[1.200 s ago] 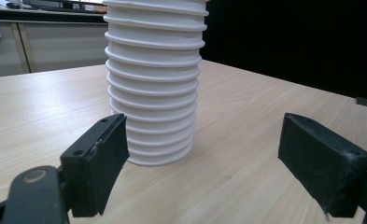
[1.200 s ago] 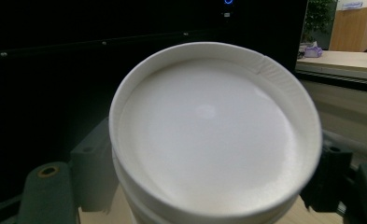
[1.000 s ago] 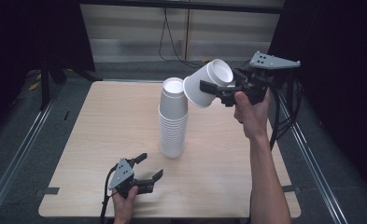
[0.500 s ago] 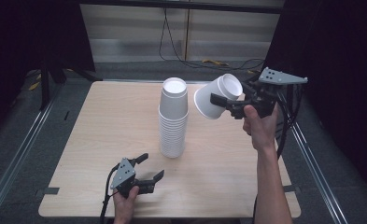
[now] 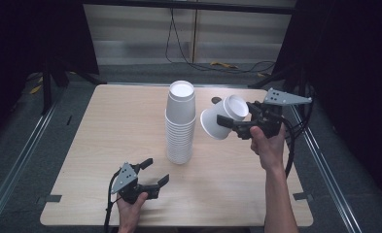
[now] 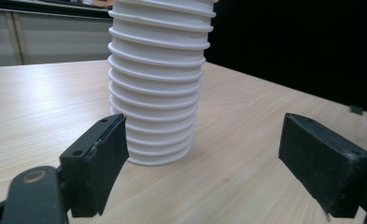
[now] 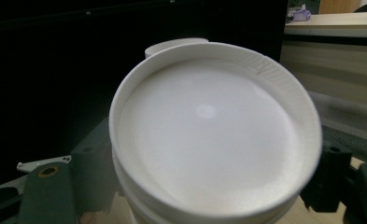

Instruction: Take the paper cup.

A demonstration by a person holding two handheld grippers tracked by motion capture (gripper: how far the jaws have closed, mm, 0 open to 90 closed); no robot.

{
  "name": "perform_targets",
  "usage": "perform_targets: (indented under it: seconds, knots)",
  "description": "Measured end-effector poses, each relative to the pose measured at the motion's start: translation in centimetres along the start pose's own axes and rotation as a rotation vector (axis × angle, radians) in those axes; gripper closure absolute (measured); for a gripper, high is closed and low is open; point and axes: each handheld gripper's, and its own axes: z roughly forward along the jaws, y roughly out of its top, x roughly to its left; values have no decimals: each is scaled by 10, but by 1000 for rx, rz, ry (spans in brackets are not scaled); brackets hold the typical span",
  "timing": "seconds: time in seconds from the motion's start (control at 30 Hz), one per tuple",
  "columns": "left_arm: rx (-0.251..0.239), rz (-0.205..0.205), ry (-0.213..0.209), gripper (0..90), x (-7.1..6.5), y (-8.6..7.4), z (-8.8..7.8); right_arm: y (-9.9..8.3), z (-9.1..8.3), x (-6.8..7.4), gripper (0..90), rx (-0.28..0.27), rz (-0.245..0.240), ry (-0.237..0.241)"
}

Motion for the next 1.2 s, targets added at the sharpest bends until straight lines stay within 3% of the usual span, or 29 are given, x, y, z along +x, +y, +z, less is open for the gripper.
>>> perform_targets:
  seconds: [0.2, 0.4, 0.43, 0.47, 0.6, 0.63, 0.83, 1.2]
  knots:
    - [11, 25, -30, 156, -3, 10, 3, -13, 3, 3, 219, 13, 11, 12]
    - [7, 23, -79, 157, -8, 30, 3, -27, 3, 8, 219, 33, 23, 20]
    - [14, 58, -85, 157, -6, 33, 3, -30, 3, 8, 219, 35, 19, 17]
    - [5, 33, -91, 158, -10, 34, 3, -35, 3, 9, 219, 32, 32, 22]
    - [17, 37, -123, 172, -10, 34, 4, -41, 3, 13, 218, 27, 37, 31]
    - [22, 55, -130, 170, -10, 33, 5, -43, 3, 14, 218, 25, 37, 39]
    - [53, 40, -169, 159, -15, 30, 7, -59, 12, 21, 219, 59, 30, 71]
    - [42, 43, -185, 155, -16, 30, 7, -77, 28, 25, 220, 98, 48, 124]
